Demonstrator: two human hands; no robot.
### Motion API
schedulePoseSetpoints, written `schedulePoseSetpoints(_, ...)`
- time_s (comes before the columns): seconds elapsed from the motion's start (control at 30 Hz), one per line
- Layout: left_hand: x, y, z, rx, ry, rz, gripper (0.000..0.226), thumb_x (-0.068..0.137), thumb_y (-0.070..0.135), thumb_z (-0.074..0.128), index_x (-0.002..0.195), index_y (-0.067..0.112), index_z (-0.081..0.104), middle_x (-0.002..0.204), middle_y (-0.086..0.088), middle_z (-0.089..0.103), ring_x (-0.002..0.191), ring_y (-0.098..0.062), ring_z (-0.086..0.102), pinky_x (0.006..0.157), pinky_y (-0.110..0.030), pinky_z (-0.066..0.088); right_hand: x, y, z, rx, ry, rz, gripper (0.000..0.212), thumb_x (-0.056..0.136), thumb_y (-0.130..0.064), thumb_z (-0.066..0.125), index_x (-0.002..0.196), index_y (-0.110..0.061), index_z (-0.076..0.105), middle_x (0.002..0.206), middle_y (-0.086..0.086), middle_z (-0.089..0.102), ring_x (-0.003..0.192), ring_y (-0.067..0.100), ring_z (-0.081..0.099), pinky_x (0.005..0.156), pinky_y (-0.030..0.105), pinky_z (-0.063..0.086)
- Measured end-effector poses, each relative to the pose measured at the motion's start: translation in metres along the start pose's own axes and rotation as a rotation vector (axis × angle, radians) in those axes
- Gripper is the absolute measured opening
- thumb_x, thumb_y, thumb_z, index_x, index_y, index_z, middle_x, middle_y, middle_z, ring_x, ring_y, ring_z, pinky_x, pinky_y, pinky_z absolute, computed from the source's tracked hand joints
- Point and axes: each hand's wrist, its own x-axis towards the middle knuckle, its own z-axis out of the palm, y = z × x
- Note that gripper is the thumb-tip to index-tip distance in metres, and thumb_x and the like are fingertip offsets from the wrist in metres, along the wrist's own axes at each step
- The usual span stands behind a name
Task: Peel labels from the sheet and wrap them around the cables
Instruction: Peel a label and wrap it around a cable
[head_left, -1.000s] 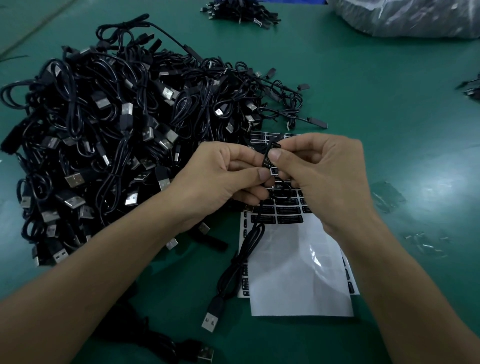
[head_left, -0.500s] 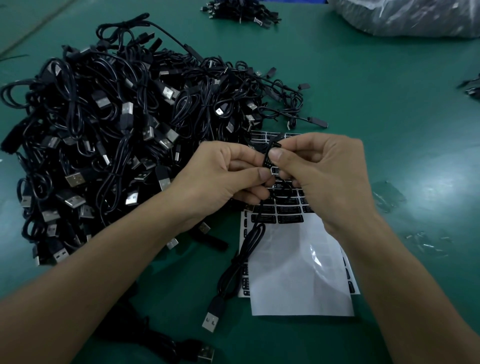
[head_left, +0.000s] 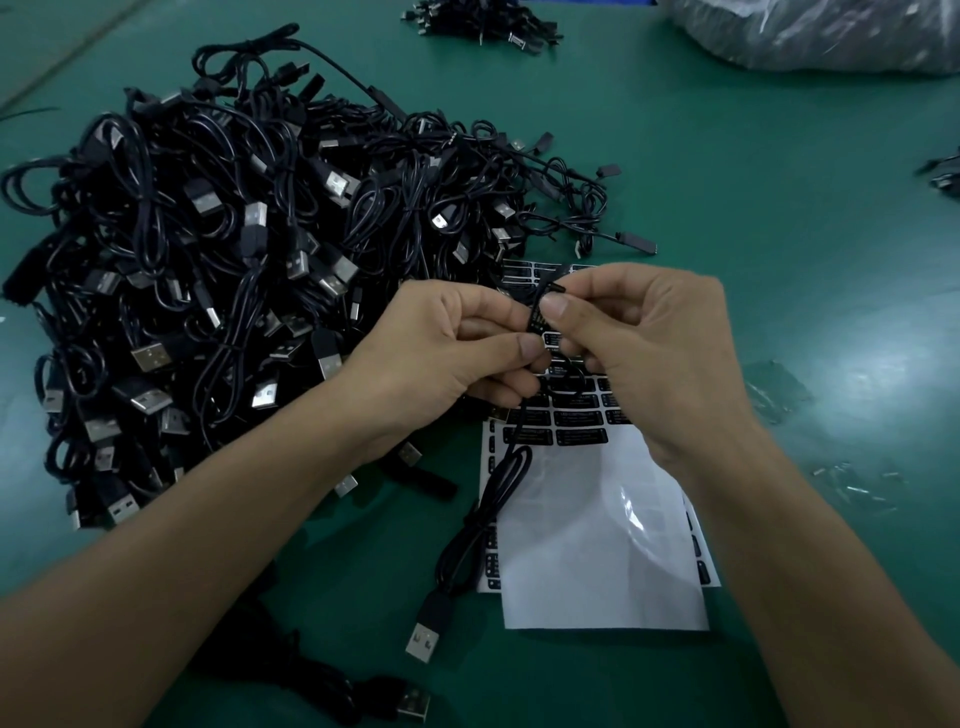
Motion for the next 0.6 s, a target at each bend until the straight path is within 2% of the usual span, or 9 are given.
schedulePoseSetpoints(0.1,-0.0001,-0.0002,0.0005,0.007,0.002,0.000,0.025,0.076,0.014,0.074,0.098,0.003,0.069,0.078,-0.010,0.077,0.062,-0.012,0.071,0.056,-0.020,0.057,-0.0003,0.0004,-0.0005,0.007,-0.004,-0.001,0.016,0.084,-0.016,0.081,0.077,-0.027,0.072,0.065,-0.009,0.072,0.056,0.003,0.064,0.056,0.014,0.047)
schedulePoseSetpoints(0.43,-0.0003,0.0001,0.0022,-0.002,0.013,0.012,0.027,0.070,0.020,0.075,0.094,0.008,0.069,0.077,-0.009,0.076,0.061,-0.012,0.071,0.055,-0.020,0.056,-0.0004,0.0013,0.0004,-0.002,0.034,0.011,0.014,0.082,-0.019,0.082,0.077,-0.027,0.073,0.066,-0.008,0.073,0.057,0.005,0.067,0.056,0.015,0.047)
schedulePoseSetpoints(0.6,-0.0008,0.0003,0.0019,0.008,0.009,0.014,0.018,0.078,0.012,0.074,0.095,0.007,0.069,0.077,-0.009,0.076,0.061,-0.012,0.071,0.055,-0.020,0.056,-0.0006,-0.0004,0.0009,-0.011,0.056,0.012,0.014,0.081,-0.018,0.083,0.076,-0.026,0.073,0.063,-0.009,0.072,0.056,0.005,0.067,0.055,0.013,0.047)
